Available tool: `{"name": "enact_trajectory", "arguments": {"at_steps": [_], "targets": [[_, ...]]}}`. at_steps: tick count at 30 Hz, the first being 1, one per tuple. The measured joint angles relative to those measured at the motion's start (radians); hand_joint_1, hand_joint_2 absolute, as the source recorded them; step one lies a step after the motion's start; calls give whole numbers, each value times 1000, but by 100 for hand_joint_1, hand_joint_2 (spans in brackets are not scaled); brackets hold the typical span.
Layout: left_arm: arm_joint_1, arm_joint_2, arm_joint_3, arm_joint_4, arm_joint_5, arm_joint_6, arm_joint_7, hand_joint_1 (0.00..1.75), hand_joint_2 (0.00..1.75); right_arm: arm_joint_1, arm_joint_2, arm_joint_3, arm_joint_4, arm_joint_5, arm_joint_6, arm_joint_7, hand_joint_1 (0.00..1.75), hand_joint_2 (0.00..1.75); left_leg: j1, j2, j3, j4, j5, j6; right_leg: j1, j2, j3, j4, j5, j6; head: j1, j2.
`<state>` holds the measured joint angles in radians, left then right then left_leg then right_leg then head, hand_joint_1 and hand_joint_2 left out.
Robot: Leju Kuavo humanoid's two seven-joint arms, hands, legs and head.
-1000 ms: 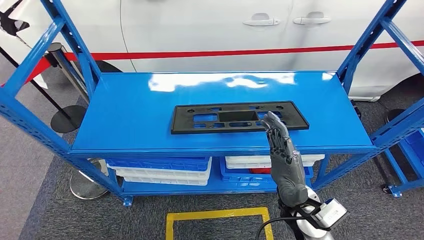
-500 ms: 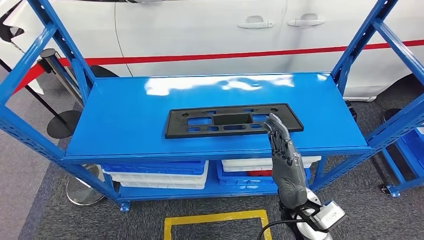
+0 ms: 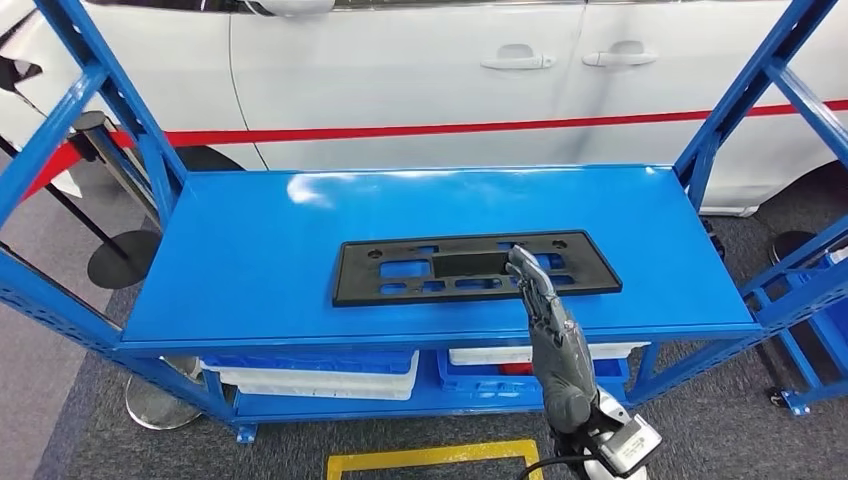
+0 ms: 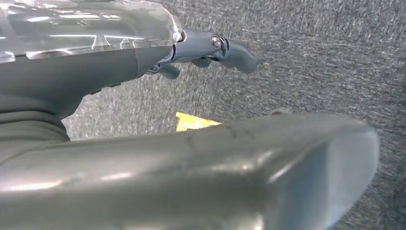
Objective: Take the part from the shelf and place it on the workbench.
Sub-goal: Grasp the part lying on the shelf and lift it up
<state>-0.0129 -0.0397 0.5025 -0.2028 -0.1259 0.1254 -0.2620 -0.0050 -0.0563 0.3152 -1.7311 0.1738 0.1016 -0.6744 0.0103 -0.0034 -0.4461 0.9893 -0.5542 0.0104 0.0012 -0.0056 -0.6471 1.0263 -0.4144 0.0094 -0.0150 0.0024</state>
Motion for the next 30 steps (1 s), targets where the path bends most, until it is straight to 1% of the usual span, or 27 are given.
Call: {"name": "enact_trajectory", "arguments": {"at_steps": [2,3,4,5,6,7,8,9,10,11,12,13,14,15,16,18,19,20,22,23,24,25,26,27,28,29,30], "targets": [[-3,0,2,0,-1,0,0,0,0,1,-1,3,0,1,-1,1,0,0,0,2,13,7,10,-15,-1,5,28,-19,-9,-15,-1,0],[-4,1,2,0,-2,0,1,0,0,-1,-2,5,0,2,-2,3,0,0,0,2,10,39,23,-20,-3,6,49,-28,-13,-22,-2,0],[-6,1,3,0,-3,1,2,0,0,-4,-2,7,0,4,-3,6,0,0,1,1,-13,88,30,-24,-5,5,71,-35,-18,-30,-3,0],[-8,2,3,0,-5,2,3,0,0,-7,-2,10,0,5,-6,9,0,0,2,1,-50,151,26,-26,-6,4,90,-40,-24,-35,-5,0],[-9,2,3,0,-8,4,3,0,0,-9,-2,14,0,6,-9,11,0,0,2,1,-94,211,7,-28,-6,2,104,-43,-32,-39,-6,0],[-11,2,4,0,-10,8,3,0,0,-9,-2,18,0,8,-11,13,0,0,2,1,-138,257,-30,-30,-5,4,116,-45,-42,-41,-7,0],[-11,2,5,0,-11,14,4,0,0,-8,-2,21,0,8,-13,12,0,0,2,1,-173,279,-69,-31,-5,7,126,-45,-52,-41,-7,0],[-10,2,6,0,-12,20,5,0,0,-6,-2,24,0,8,-13,11,0,44,2,1,-196,278,-94,-30,-5,10,138,-46,-63,-41,-7,0],[-8,2,7,0,-13,25,6,0,0,-4,-2,27,0,8,-13,8,0,87,2,1,-207,252,-91,-28,-5,14,152,-45,-75,-40,-7,0],[-6,3,9,0,-15,30,8,0,0,-3,-2,29,0,8,-12,6,0,131,2,1,-207,203,-53,-26,-4,16,167,-44,-87,-38,-8,0],[-3,3,10,0,-17,34,10,0,0,-3,-2,30,0,7,-11,3,0,175,1,1,-203,142,14,-23,-4,17,179,-43,-99,-35,-7,0],[-1,3,12,0,-19,37,13,0,0,-2,-3,32,1,7,-11,2,0,175,-1,2,-198,91,75,-20,-3,19,190,-40,-112,-30,-7,0],[0,3,12,0,-21,40,16,0,0,-1,-3,33,1,7,-11,1,0,175,-3,1,-194,57,121,-15,-1,19,196,-36,-124,-25,-6,0],[0,3,12,0,-21,41,18,0,0,0,-3,34,1,7,-11,0,0,175,-5,1,-193,44,146,-10,0,20,199,-34,-133,-19,-6,0],[-1,3,13,0,-22,41,20,0,0,0,-3,34,1,7,-11,0,0,175,-8,0,-192,45,147,-6,0,21,201,-34,-140,-13,-6,0],[-3,2,13,0,-23,42,22,0,0,-1,-3,34,-2,6,-11,-1,0,175,-5,-1,-185,39,150,4,-1,19,205,-33,-152,-1,-5,0],[-4,1,13,0,-24,43,23,0,0,-1,-4,34,-2,5,-10,-3,0,175,-3,-1,-181,34,150,9,-3,17,199,-15,-165,4,-4,0],[-5,0,13,0,-26,44,26,0,0,-1,-5,34,-3,3,-9,-5,0,175,0,0,-177,29,149,13,-5,15,179,24,-186,10,-2,0],[-6,0,14,0,-30,46,31,0,0,0,-8,34,-2,-10,2,-8,0,175,1,0,-172,25,144,20,-9,12,101,156,-241,20,0,0],[-6,0,14,0,-31,46,34,0,0,0,-10,34,-1,-21,13,-8,0,175,1,0,-170,25,141,20,-12,12,60,215,-255,24,0,0],[-6,0,14,0,-32,47,36,0,0,1,-13,33,2,-36,27,-7,0,175,1,-1,-168,25,138,20,-14,12,31,246,-250,26,0,0],[-7,-1,16,0,-34,47,39,0,0,0,-16,31,5,-51,43,-2,0,175,1,-1,-164,26,135,19,-16,11,22,238,-224,28,1,0],[-6,-1,17,0,-36,47,42,0,0,-3,-20,28,10,-60,57,4,0,175,1,-2,-160,26,132,17,-18,11,33,192,-181,27,1,0],[-6,-2,18,0,-38,48,47,0,0,-8,-25,24,16,-60,68,14,0,175,1,-2,-155,27,129,15,-18,10,56,122,-135,26,1,0],[-6,-3,19,0,-41,51,53,0,0,-15,-31,21,23,-49,72,26,0,175,0,-3,-151,27,126,11,-16,9,79,58,-102,22,0,0],[-6,-4,20,0,-45,55,64,0,0,-21,-37,17,31,-28,71,39,0,175,-2,-3,-149,27,125,7,-14,9,96,11,-80,18,0,0],[-7,-5,20,0,-49,60,77,0,0,-26,-42,12,39,1,67,53,0,175,-2,-3,-148,26,124,2,-11,8,103,-13,-74,13,0,0]]}}
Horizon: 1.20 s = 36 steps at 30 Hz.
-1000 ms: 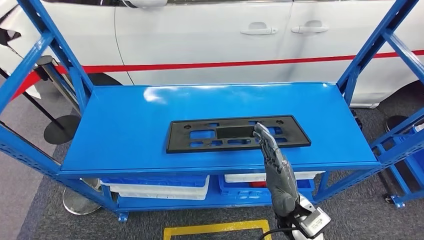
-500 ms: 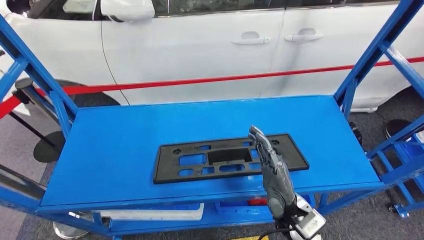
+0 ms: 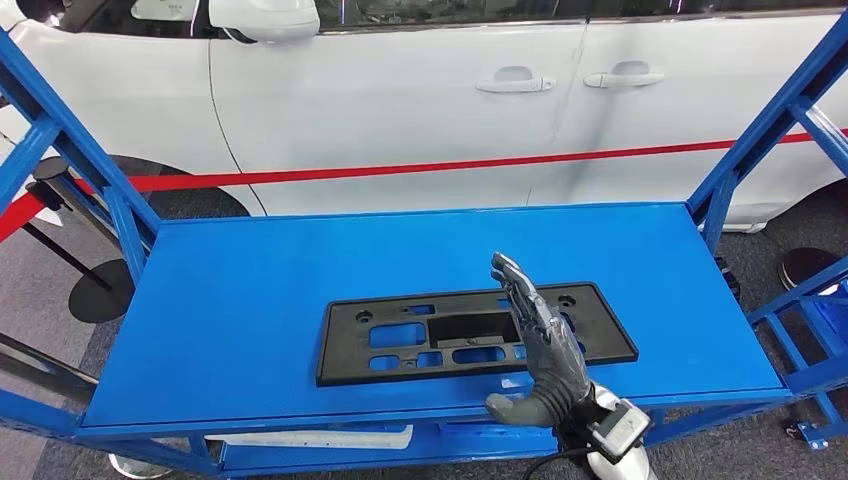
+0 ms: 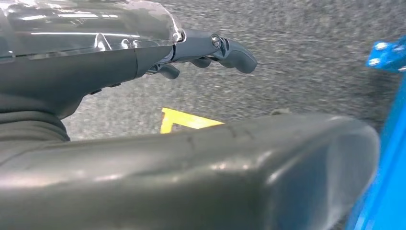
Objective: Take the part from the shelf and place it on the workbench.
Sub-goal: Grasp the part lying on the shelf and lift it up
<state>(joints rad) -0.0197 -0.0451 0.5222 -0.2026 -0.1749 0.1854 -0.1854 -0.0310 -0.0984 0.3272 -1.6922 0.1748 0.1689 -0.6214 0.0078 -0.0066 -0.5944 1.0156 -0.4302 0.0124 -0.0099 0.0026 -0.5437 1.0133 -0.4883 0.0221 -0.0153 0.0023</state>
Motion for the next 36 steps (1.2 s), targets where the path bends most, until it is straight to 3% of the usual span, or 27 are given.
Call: {"name": "enact_trajectory", "arguments": {"at_steps": [4,6,8,9,10,11,13,15,18,20,23,24,25,26,29,31,34,36], "targets": [[0,-3,1,0,-9,15,40,0,0,-3,-23,-12,26,99,-15,40,0,175,2,1,-4,12,-12,-23,0,-1,3,-16,10,-27,-2,0],[0,-4,1,0,-12,17,46,0,0,1,-34,-13,35,146,-32,49,0,175,3,1,-42,101,-69,-27,-2,-4,5,-22,16,-38,-5,0],[2,-6,1,0,-14,16,50,0,0,15,-51,-13,43,206,-57,57,0,175,3,1,-102,237,-135,-30,1,-6,3,-20,15,-43,-6,0],[4,-7,1,0,-14,16,50,0,0,24,-60,-13,46,234,-68,61,0,175,3,2,-119,279,-147,-30,3,-7,3,-19,14,-43,-6,0],[6,-7,1,0,-14,16,51,0,0,32,-68,-13,48,255,-77,64,0,175,3,2,-119,282,-139,-30,4,-7,3,-17,12,-44,-6,0],[8,-8,1,0,-14,16,52,0,0,38,-74,-13,50,270,-82,65,0,175,3,2,-98,244,-112,-28,5,-5,4,-14,9,-43,-6,0],[9,-8,2,0,-15,14,52,0,0,46,-85,-12,50,302,-96,73,0,175,2,2,-27,104,-50,-20,7,-3,6,-8,2,-38,-6,0],[7,-9,2,0,-20,7,52,0,0,56,-98,-11,49,372,-123,100,0,175,-1,1,15,20,-27,-11,9,-1,5,-1,-4,-29,-5,0],[8,-15,3,0,-31,-9,52,0,0,82,-123,5,41,534,-190,158,0,175,-2,-1,19,6,-26,3,8,-1,6,0,-8,-13,-5,0],[10,-19,3,0,-40,-19,51,0,0,98,-139,19,33,636,-243,195,0,175,2,1,25,-6,-21,14,5,-1,-9,36,-35,-1,-3,0],[10,-26,3,0,-51,-26,47,0,0,114,-154,46,33,746,-299,239,0,175,3,2,28,-11,-21,21,-1,-1,-101,212,-118,12,1,0],[10,-28,3,0,-53,-28,46,0,0,118,-156,56,35,776,-314,251,0,175,3,2,28,-10,-22,22,-3,-1,-128,258,-128,14,1,0],[9,-29,3,0,-56,-30,45,0,0,119,-156,65,39,801,-327,262,0,175,3,2,30,-10,-24,22,-4,-2,-141,272,-119,16,1,0],[9,-30,3,0,-58,-31,44,0,0,120,-156,72,41,819,-337,270,0,175,3,2,32,-9,-26,20,-6,-2,-134,247,-91,16,1,0],[9,-33,3,0,-63,-35,41,0,0,117,-156,86,47,863,-357,288,0,175,1,0,40,-7,-33,12,-5,-2,-47,54,9,8,1,0],[8,-33,3,0,-70,-38,38,0,0,111,-156,97,53,906,-374,306,0,175,-1,-1,39,-6,-36,1,0,-1,-26,1,21,-2,0,0],[5,-32,3,0,-83,-40,37,0,0,95,-155,117,71,972,-408,335,0,175,0,0,38,-1,-44,-16,-1,0,-25,-6,26,-19,0,0],[3,-31,3,0,-88,-40,36,0,0,79,-151,135,88,1000,-427,346,0,175,1,1,12,62,-85,-23,-5,-3,-21,-14,29,-33,-3,0]]}}
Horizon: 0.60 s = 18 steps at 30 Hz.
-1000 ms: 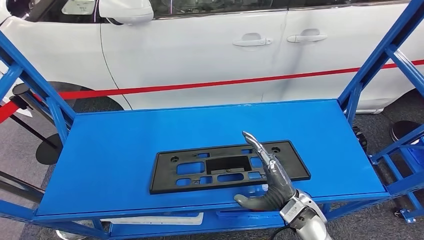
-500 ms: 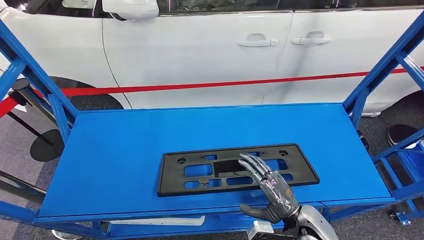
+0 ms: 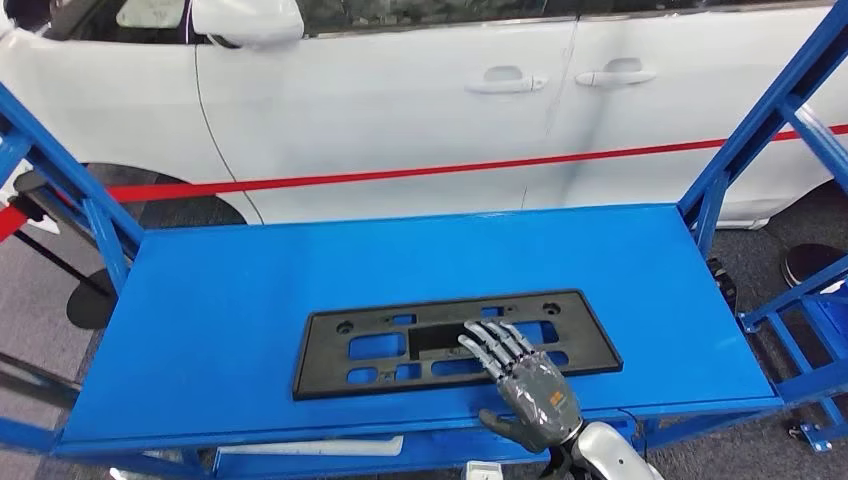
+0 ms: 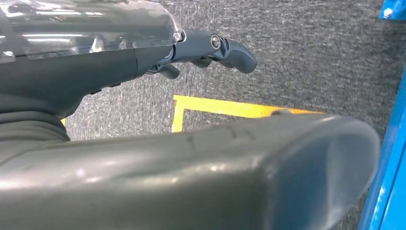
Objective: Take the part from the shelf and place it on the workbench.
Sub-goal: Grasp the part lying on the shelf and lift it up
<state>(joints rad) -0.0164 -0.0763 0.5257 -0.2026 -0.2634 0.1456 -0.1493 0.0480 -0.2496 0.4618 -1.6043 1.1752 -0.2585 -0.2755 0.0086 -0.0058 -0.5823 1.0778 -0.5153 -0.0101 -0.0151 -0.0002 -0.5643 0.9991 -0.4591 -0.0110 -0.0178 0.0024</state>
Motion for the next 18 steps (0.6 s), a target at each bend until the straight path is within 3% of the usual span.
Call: {"name": "enact_trajectory", "arguments": {"at_steps": [2,3,4,5,7,9,14,16,18], "targets": [[-1,0,0,0,-5,0,-1,0,0,-17,7,19,22,12,-16,5,0,175,2,0,-63,135,-66,-4,3,-2,1,0,-1,-8,-1,0],[0,0,0,0,-7,1,-2,0,0,-25,11,29,35,14,-23,6,0,175,2,0,-93,198,-88,-6,5,-3,1,1,-2,-10,-1,0],[1,0,1,0,-8,1,-3,0,0,-33,17,40,47,14,-28,6,0,175,2,0,-109,226,-89,-7,6,-2,1,2,-3,-10,-1,0],[1,0,1,0,-9,1,-4,0,0,-41,23,50,59,14,-33,5,0,175,2,0,-107,218,-72,-7,6,-2,2,4,-5,-10,-1,0],[1,1,3,0,-9,2,-9,0,0,-60,35,67,82,14,-43,3,0,175,2,1,-50,91,2,-3,7,0,4,10,-10,-7,-1,0],[-1,2,4,0,-9,2,-14,0,0,-83,47,83,107,16,-59,2,0,175,0,2,3,-27,46,4,9,1,2,19,-16,0,-1,0],[-2,1,6,0,-16,5,-19,0,0,-145,77,125,186,51,-98,29,0,175,0,1,16,-64,57,28,9,1,-4,33,-28,25,1,0],[-2,0,7,0,-20,7,-20,0,0,-171,89,140,224,78,-117,51,0,175,3,2,18,-72,62,38,6,1,-39,110,-74,36,5,0],[-4,0,10,0,-25,9,-21,0,0,-190,102,155,263,112,-135,77,0,175,2,2,17,-73,63,41,2,1,-102,235,-131,44,7,0]]}}
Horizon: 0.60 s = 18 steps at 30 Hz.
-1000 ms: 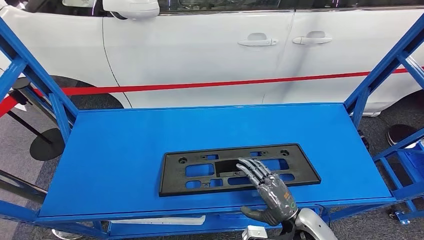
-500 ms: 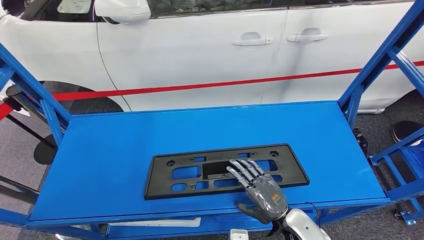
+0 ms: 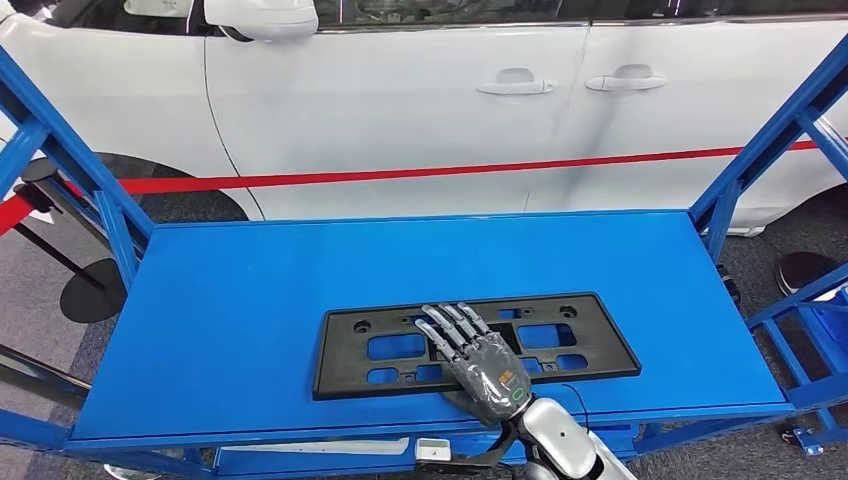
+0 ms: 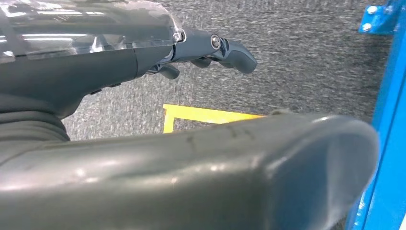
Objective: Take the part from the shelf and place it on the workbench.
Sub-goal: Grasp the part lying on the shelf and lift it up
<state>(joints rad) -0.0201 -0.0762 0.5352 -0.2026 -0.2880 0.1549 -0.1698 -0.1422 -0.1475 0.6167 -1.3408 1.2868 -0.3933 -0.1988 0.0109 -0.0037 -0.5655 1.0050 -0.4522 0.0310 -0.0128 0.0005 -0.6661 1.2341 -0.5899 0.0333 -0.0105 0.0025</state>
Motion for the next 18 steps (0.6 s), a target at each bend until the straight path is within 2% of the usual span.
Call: {"name": "enact_trajectory", "arguments": {"at_steps": [1,2,3,5,6,7,9,10,12,13,15,16,17,18], "targets": [[0,0,2,0,-2,1,0,0,0,-8,9,8,21,22,-8,16,0,175,0,0,0,0,0,0,-1,0,-23,43,-9,2,0,0],[0,0,3,0,-4,1,0,0,0,-18,18,16,44,51,-16,37,0,175,0,-1,2,0,-1,-1,-2,0,-29,50,3,3,0,0],[0,0,5,0,-5,2,0,0,0,-32,30,25,68,88,-24,61,0,175,0,-1,4,1,-2,-2,-3,0,-18,20,32,2,1,0],[0,-1,8,0,-8,4,0,0,0,-65,49,42,113,158,-36,109,0,175,0,0,10,1,-6,-7,-2,0,44,-114,105,-5,0,0],[-1,-1,10,0,-10,4,0,0,0,-83,60,50,139,191,-39,133,1,175,-1,0,11,1,-7,-11,0,0,70,-171,125,-11,0,0],[-2,-1,11,0,-12,4,-1,0,0,-101,71,59,167,218,-41,154,34,175,-2,0,11,1,-8,-16,3,1,86,-206,134,-16,0,0],[-4,-2,14,0,-16,4,-2,0,0,-136,94,76,230,259,-46,193,109,175,-2,0,12,-1,-7,-29,9,3,91,-223,132,-26,-1,0],[-5,-2,16,0,-18,4,-3,0,0,-152,104,82,258,269,-52,207,145,175,-1,1,13,-2,-8,-35,8,3,93,-227,134,-31,-1,0],[-5,-1,21,0,-19,4,-5,0,0,-182,122,93,318,279,-69,232,154,175,0,1,3,31,-33,-44,3,1,100,-237,139,-45,-3,0],[-4,-1,23,0,-19,4,-6,0,0,-194,129,96,344,281,-77,242,158,175,0,1,-16,76,-61,-47,1,-2,103,-241,141,-51,-5,0],[-2,-1,27,0,-20,4,-7,0,0,-211,136,102,387,283,-91,261,161,175,1,0,-76,208,-127,-51,3,-5,102,-242,141,-56,-7,0],[0,-1,30,0,-21,4,-7,0,0,-217,138,104,406,283,-98,272,163,175,2,0,-101,262,-146,-52,4,-6,102,-241,141,-57,-7,0],[2,-1,33,0,-23,4,-7,0,0,-222,139,105,422,283,-105,283,162,175,2,1,-110,284,-146,-53,5,-6,101,-239,141,-57,-7,0],[3,-1,36,0,-24,4,-8,0,0,-226,140,106,435,283,-110,292,162,175,2,1,-98,263,-125,-53,5,-6,101,-237,140,-56,-7,0]]}}
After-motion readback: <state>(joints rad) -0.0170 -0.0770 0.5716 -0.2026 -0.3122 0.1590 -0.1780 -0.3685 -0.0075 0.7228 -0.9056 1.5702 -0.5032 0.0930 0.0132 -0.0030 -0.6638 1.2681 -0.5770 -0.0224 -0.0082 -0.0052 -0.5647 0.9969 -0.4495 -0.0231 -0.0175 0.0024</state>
